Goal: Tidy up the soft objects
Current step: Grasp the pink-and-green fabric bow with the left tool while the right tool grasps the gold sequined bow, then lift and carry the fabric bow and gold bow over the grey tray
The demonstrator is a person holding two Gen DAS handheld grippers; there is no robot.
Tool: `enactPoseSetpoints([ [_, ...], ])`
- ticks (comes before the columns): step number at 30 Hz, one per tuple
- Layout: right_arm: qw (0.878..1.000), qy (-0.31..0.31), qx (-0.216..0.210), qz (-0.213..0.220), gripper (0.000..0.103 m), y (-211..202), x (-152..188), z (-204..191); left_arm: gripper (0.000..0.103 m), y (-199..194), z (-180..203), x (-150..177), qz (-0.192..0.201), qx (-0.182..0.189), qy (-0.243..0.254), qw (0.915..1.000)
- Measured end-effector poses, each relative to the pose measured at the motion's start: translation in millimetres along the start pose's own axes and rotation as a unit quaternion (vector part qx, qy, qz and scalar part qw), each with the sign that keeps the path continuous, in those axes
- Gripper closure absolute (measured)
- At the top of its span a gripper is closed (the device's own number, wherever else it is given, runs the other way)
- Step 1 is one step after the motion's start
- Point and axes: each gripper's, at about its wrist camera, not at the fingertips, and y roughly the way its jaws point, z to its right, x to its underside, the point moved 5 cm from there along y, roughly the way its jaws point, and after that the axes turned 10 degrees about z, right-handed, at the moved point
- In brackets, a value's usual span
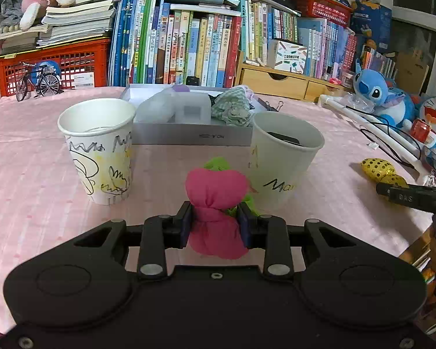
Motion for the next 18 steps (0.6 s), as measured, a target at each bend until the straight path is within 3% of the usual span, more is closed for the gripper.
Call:
enactPoseSetpoints([
  [6, 0.998, -0.011, -0.053, 0.021, 0.043, -25, -6, -31, 0.069, 4, -2, 1, 0.009, -0.011, 0.008, 0.9999],
  [9, 0.997, -0.012, -0.077, 0.027, 0.043, -34, -8, -46, 0.06, 7, -1, 4, 0.018, -0.018, 0.016, 0.9995],
  [11, 0.995, -0.012, -0.093, 0.027, 0.043, -40, -7, -56, 0.041, 8, 0, 8, 0.026, -0.031, 0.027, 0.9988],
  [13, 0.994, -0.012, -0.105, 0.025, 0.043, -45, -5, -65, 0.032, 10, 1, 11, 0.031, -0.043, 0.035, 0.998],
  [18, 0.989, -0.025, -0.141, 0.022, 0.043, -62, 3, -91, 0.025, 15, -2, 17, 0.027, -0.037, 0.021, 0.9987],
])
